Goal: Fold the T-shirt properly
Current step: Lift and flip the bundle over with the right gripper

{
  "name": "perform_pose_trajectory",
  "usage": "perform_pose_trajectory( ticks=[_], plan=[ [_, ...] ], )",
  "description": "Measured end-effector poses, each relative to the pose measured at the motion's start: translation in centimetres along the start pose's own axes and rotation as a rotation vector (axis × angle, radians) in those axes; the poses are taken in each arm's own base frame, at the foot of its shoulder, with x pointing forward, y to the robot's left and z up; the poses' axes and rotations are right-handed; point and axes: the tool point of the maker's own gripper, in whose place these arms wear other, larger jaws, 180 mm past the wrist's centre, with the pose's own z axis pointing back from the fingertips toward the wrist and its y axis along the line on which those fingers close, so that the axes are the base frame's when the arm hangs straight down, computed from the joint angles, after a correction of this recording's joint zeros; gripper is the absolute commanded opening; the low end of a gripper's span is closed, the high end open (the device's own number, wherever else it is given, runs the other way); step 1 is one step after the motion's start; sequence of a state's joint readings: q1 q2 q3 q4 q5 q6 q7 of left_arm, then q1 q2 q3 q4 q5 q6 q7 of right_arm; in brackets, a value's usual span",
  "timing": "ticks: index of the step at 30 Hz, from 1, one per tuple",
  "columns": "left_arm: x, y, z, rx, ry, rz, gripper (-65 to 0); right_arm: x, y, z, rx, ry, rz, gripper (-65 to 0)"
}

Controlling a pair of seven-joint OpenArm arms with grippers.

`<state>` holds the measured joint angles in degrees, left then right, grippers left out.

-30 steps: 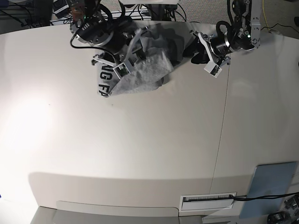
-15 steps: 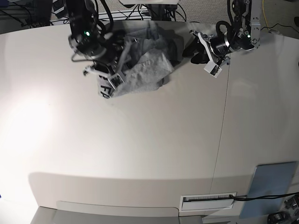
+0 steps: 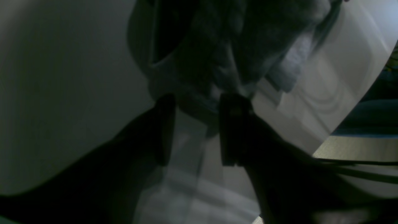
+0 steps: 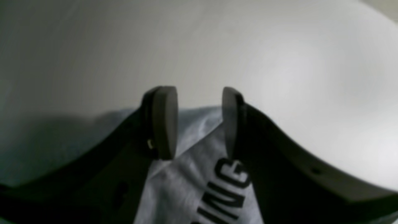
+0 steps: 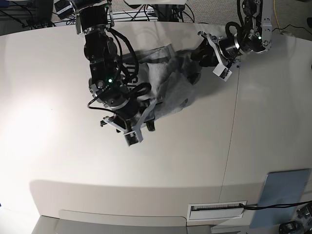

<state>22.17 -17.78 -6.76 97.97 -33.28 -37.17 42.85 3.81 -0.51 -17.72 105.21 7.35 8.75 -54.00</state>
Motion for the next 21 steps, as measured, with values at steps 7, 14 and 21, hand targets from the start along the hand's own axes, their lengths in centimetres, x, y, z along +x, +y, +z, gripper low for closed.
perform_pose_trajectory(
  ticks=[7, 14, 21],
  plan=[
    [-0.1, 0.0, 0.0, 0.000, 0.007, 0.000, -41.4, -3.5, 1.0, 0.4, 0.057, 0.200, 0.056, -41.0],
    [-0.1, 0.1, 0.0, 0.007, 0.008, 0.006, -41.4, -8.2, 4.1, 2.0, 0.159, 0.344, 0.160, -63.1],
    [-0.2, 0.5, 0.0, 0.027, 0.021, -0.021, -41.4, -3.5, 3.7, 5.6, -0.009, 0.145, 0.307, -65.0]
  ],
)
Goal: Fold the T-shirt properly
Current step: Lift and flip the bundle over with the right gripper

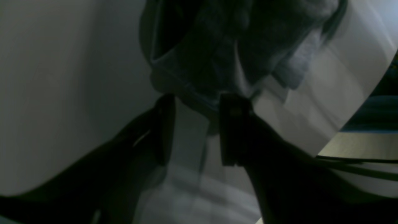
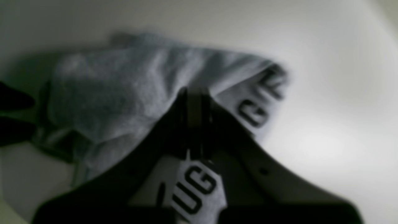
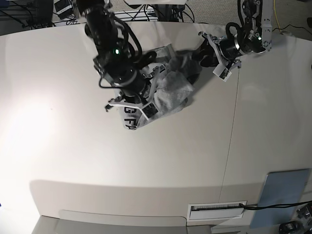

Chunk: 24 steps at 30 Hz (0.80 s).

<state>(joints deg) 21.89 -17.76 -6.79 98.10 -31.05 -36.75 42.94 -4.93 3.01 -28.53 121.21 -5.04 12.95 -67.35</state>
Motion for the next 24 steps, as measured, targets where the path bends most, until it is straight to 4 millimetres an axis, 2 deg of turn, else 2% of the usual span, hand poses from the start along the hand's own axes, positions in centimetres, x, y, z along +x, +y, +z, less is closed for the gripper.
perform_pose_trajectory(
  ticks=[2, 7, 10, 13, 17, 20, 24],
  plan=[
    [0.0, 0.1, 0.0, 0.004, 0.002, -0.004, -41.4, -1.0, 0.5, 0.5, -0.002, 0.021, -0.006, -65.0],
    [0.0, 0.1, 0.0, 0.005, 0.003, -0.008, -41.4, -5.4, 1.2, 1.0, 0.012, 0.139, 0.022, -65.0],
    [0.0, 0.0, 0.0, 0.003, 0.002, -0.009, -41.4, -5.9, 0.8, 1.0, 0.004, 0.131, 0.045, -65.0],
    [0.0, 0.0, 0.0, 0.003, 0.001, -0.009, -41.4, -6.0, 1.6, 0.2, 0.042, 0.113, 0.061, -65.0],
    [0.0, 0.0, 0.0, 0.003, -0.001, -0.009, -41.4, -8.3, 3.1, -1.8, 0.116, 0.176, 0.051, -65.0],
    [0.0, 0.0, 0.0, 0.002, -0.001, -0.009, -41.4, -7.0, 2.2, -3.2, 0.100, 0.123, 0.057, -65.0],
    [0.1, 0.0, 0.0, 0.002, -0.003, -0.008, -41.4, -3.3, 1.2, -4.4, 0.077, 0.044, 0.046, -65.0]
  ],
)
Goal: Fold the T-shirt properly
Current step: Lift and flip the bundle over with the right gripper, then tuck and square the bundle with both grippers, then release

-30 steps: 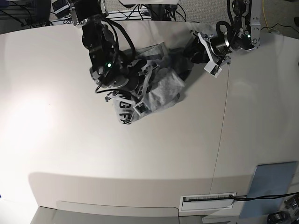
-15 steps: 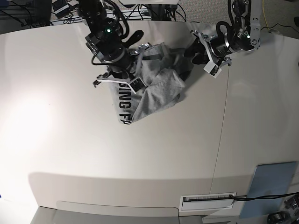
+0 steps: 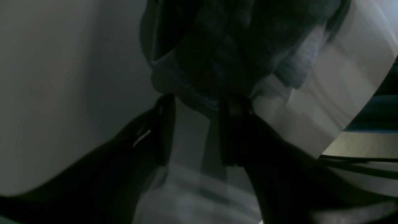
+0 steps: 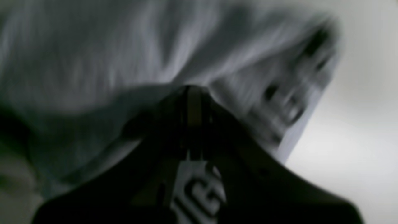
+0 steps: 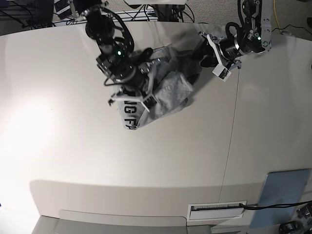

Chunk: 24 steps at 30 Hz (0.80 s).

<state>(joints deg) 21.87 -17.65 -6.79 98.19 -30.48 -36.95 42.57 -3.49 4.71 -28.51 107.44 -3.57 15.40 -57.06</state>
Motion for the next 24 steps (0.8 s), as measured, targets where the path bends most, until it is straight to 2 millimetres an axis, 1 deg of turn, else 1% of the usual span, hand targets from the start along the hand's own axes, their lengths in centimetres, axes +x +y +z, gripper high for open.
perform_pose_trajectory(
  ticks=[2, 4, 8, 10, 11, 12, 14, 16, 17, 18, 19, 21, 22, 24],
  plan=[
    [0.0, 0.0, 0.0, 0.000, 0.000, 0.000, -41.4, 1.7, 0.2, -0.5, 0.018, -0.033, -0.017, -65.0],
    [0.0, 0.0, 0.0, 0.000, 0.000, 0.000, -41.4, 3.1, 1.0, -1.6, 0.074, -0.054, -0.029, -65.0],
    [0.0, 0.0, 0.0, -0.001, 0.000, 0.000, -41.4, 4.6, 2.1, -5.1, 0.122, -0.038, -0.051, -65.0],
    [0.0, 0.0, 0.0, -0.001, -0.001, 0.000, -41.4, 6.4, 2.0, -6.6, 0.127, -0.095, -0.064, -65.0],
    [0.0, 0.0, 0.0, -0.001, 0.000, 0.001, -41.4, 7.8, 1.7, -7.1, 0.125, -0.134, -0.086, -65.0],
    [0.0, 0.0, 0.0, -0.001, 0.000, 0.000, -41.4, 9.2, 0.9, -7.5, 0.098, -0.170, -0.103, -65.0],
    [0.0, 0.0, 0.0, -0.001, 0.000, 0.001, -41.4, 11.7, -1.6, -7.8, 0.019, -0.206, -0.151, -65.0],
    [0.0, 0.0, 0.0, 0.000, 0.001, 0.000, -41.4, 13.5, -3.9, -7.4, -0.052, -0.219, -0.157, -65.0],
    [0.0, 0.0, 0.0, 0.000, 0.001, 0.000, -41.5, 13.8, -5.3, -7.2, -0.110, -0.199, -0.143, -65.0],
    [0.0, 0.0, 0.0, -0.001, 0.000, 0.001, -42.3, 13.8, -6.2, -7.1, -0.144, -0.173, -0.128, -65.0],
    [0.0, -0.1, 0.0, -0.001, 0.001, 0.001, -44.9, 13.7, -6.8, -7.0, -0.166, -0.150, -0.114, -65.0],
    [0.1, -0.5, 0.1, -0.019, 0.005, -0.032, -52.7, 13.1, -7.7, -6.9, -0.192, -0.098, -0.099, -65.0],
    [0.4, -1.0, 0.3, -0.034, 0.001, -0.058, -56.6, 12.8, -7.9, -6.9, -0.194, -0.085, -0.092, -65.0],
    [2.5, -1.8, 0.8, -0.051, -0.060, -0.080, -60.9, 12.0, -8.4, -7.0, -0.197, -0.070, -0.078, -65.0]
  ],
)
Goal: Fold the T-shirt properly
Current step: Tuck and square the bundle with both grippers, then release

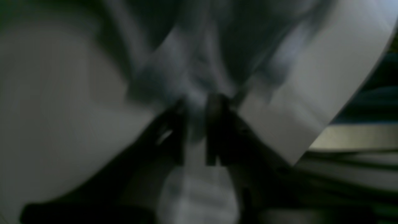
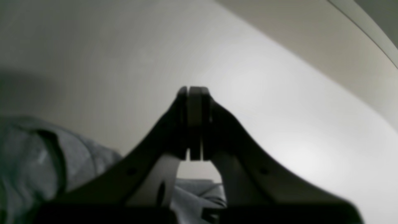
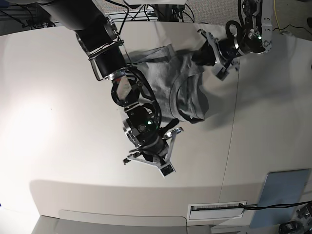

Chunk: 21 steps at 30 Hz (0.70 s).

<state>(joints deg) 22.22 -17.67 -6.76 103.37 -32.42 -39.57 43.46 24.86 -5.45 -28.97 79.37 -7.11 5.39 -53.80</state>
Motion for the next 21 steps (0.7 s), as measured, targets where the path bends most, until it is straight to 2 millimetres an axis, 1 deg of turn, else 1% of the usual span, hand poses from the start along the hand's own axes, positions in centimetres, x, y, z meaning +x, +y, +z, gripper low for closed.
perform_pose_trajectory(
  ticks=[2, 3, 4, 5, 6, 7, 9, 11, 13, 15, 17, 19, 21],
  plan=[
    [2.3, -0.8, 0.4, -0.023, -0.073, -0.013, -61.8, -1.4, -0.8, -0.1, -0.004, 0.023, 0.007, -65.0],
    [3.1, -1.1, 0.5, -0.038, -0.103, -0.011, -61.8, -2.3, -1.3, -0.2, -0.014, 0.040, 0.014, -65.0],
    [3.4, -1.4, 0.6, -0.049, -0.118, -0.005, -61.8, -3.1, -1.8, -0.2, -0.022, 0.054, 0.019, -65.0],
    [3.3, -1.8, 0.4, -0.065, -0.115, -0.001, -61.8, -3.6, -2.1, -0.3, -0.020, 0.061, 0.017, -65.0],
    [2.8, -2.5, 0.0, -0.085, -0.087, -0.004, -61.8, -4.1, -2.4, -0.4, -0.020, 0.072, 0.023, -65.0],
    [2.3, -3.6, -0.5, -0.118, -0.063, -0.012, -61.8, -4.3, -2.5, -0.6, -0.015, 0.075, 0.030, -65.0],
    [1.5, -6.5, -1.7, -0.206, -0.025, -0.031, -61.8, -4.8, -2.5, -1.1, -0.002, 0.077, 0.019, -65.0],
    [1.0, -9.3, -2.7, -0.278, -0.007, -0.075, -61.8, -6.1, -2.6, -1.8, 0.004, 0.108, 0.007, -65.0],
    [0.7, -11.0, -3.5, -0.306, -0.007, -0.131, -61.8, -7.9, -2.3, -2.2, 0.039, 0.156, 0.008, -65.0],
    [0.1, -12.2, -4.2, -0.324, -0.007, -0.178, -61.8, -9.0, -1.9, -2.2, 0.056, 0.201, 0.020, -65.0],
    [-1.1, -12.6, -4.9, -0.324, 0.014, -0.215, -61.8, -9.6, -1.7, -2.0, 0.059, 0.241, 0.020, -65.0],
    [-2.1, -11.3, -5.7, -0.257, 0.024, -0.199, -61.8, -10.0, -1.8, -1.9, 0.057, 0.270, 0.021, -65.0],
    [-2.6, -9.2, -6.1, -0.178, 0.029, -0.190, -61.8, -10.6, -2.0, -1.8, 0.053, 0.300, 0.025, -65.0]
  ],
)
